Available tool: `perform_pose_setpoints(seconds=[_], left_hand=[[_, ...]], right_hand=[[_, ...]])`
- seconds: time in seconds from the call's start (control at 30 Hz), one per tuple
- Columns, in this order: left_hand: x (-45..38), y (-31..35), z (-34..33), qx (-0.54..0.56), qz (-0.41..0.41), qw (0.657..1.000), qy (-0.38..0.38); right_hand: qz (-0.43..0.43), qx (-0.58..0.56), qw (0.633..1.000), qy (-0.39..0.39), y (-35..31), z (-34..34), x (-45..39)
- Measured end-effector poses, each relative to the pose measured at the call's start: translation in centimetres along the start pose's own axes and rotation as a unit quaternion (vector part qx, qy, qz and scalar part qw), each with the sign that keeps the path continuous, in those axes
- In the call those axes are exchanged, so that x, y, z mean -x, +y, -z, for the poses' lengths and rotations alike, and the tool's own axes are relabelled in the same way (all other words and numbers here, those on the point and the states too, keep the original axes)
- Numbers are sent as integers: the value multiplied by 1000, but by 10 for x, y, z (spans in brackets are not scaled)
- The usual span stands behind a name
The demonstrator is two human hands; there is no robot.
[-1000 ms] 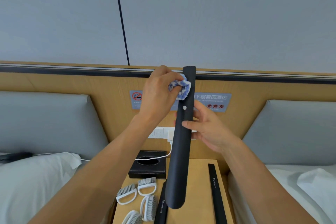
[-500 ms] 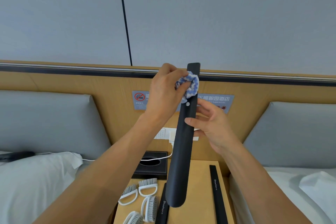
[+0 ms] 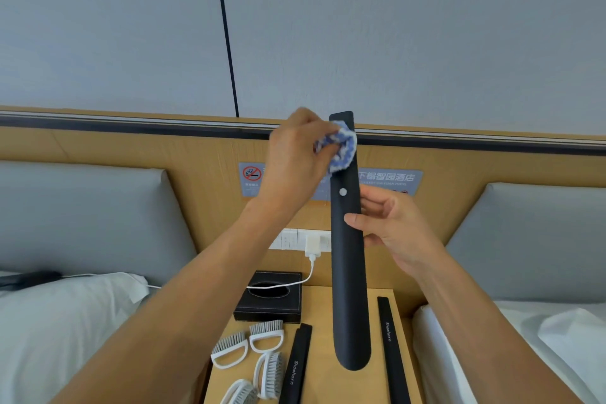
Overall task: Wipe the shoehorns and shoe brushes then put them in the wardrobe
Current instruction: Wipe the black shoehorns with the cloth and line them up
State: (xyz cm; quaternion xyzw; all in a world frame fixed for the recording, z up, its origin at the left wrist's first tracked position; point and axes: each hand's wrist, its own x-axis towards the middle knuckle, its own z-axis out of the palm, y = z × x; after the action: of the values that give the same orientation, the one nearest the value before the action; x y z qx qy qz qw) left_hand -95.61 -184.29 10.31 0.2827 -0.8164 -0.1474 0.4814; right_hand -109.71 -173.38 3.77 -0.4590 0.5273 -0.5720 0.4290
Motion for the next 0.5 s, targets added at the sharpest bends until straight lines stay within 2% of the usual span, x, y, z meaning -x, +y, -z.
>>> perform_pose_setpoints(seconds=[0.3,0.5], left_hand=[[-43,5,5,-10,5,999,42],[-23,9,-10,-6,-23,1000,-9]], right_hand=[[21,12,1000,-1,-12,-4,-12],[27,-2,998,49,-13,-4,-24]])
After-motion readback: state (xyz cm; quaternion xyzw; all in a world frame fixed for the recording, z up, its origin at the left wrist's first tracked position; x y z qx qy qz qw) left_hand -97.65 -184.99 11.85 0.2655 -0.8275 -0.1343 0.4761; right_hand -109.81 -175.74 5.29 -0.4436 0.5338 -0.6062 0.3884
